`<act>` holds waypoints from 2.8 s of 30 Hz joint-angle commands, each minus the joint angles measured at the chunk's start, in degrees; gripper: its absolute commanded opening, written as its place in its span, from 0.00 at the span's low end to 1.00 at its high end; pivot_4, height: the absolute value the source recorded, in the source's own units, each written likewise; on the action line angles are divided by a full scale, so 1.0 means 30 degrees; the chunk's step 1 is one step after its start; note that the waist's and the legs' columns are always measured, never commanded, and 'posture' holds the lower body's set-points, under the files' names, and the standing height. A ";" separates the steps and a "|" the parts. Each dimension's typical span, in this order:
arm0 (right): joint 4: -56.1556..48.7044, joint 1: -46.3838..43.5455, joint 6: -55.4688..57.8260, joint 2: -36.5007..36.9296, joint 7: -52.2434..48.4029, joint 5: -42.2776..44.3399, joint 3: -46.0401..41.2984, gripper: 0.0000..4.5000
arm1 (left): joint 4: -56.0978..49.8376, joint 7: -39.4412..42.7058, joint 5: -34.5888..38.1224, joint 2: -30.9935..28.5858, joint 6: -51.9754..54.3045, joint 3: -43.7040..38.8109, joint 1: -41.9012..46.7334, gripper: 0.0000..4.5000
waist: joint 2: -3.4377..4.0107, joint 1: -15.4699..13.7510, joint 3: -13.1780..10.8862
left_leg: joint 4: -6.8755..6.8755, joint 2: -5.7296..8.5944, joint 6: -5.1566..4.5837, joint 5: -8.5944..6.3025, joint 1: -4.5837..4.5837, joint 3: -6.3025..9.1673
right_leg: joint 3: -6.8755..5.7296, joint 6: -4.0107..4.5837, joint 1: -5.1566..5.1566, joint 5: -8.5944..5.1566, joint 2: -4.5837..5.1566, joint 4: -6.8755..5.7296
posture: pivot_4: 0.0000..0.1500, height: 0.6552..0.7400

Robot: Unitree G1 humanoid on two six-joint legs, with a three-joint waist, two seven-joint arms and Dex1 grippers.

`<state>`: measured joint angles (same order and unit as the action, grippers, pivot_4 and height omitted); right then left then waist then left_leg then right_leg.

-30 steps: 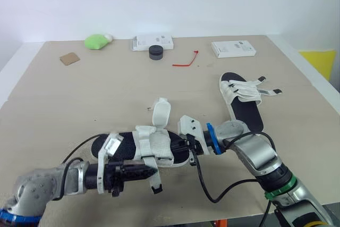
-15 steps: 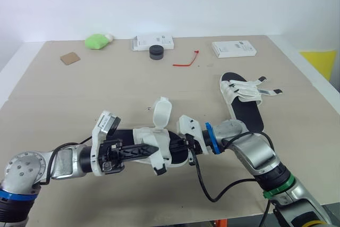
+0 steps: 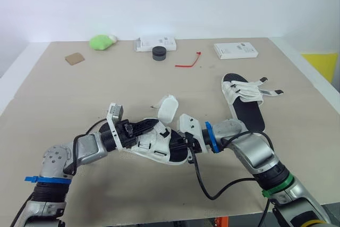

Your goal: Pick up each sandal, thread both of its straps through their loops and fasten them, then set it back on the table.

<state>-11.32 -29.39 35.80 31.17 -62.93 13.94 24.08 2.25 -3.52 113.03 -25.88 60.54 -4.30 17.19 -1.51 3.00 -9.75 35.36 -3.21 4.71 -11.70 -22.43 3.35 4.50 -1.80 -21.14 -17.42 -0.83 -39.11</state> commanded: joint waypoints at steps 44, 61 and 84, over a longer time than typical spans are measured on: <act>0.0835 0.0833 -0.0227 -0.0390 0.0285 -0.0715 0.0868 0.00 | 0.3983 0.1726 -0.1542 -0.0442 0.3324 -0.1745 0.4893 0.78 | -0.0093 -0.0045 0.0071 | -0.0099 0.0081 0.0044 0.0088 -0.0071 -0.0001 | 0.0044 -0.0060 -0.0113 0.0034 0.0041 0.0031 | 1.00 1.00; 0.0806 0.0957 -0.0228 -0.0251 0.0372 -0.0756 0.0623 0.00 | 0.3548 0.6575 -0.8809 -0.1085 0.6563 -0.0448 0.4770 0.78 | -0.0114 -0.0031 0.0064 | -0.0239 0.0083 0.0076 0.0106 -0.0050 -0.0008 | 0.0040 -0.0045 -0.0132 0.0005 0.0052 0.0074 | 1.00 1.00; 0.4776 -0.2163 -0.2972 0.1265 -0.1731 -0.1192 -0.0179 0.00 | 0.2958 0.6486 -0.8679 -0.0884 0.7207 -0.2954 0.4585 0.78 | -0.0186 -0.0127 -0.0060 | -0.0255 0.0152 0.0058 0.0156 -0.0101 0.0019 | -0.0007 -0.0078 -0.0134 0.0020 0.0151 0.0112 | 1.00 1.00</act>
<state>2.44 -37.31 25.71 34.29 -68.42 12.24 22.76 10.79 16.99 87.13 -28.65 82.81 -12.18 30.18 -2.07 2.62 -9.92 34.60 -2.74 4.89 -11.23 -22.74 3.42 4.45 -2.03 -21.53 -17.36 -0.37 -38.78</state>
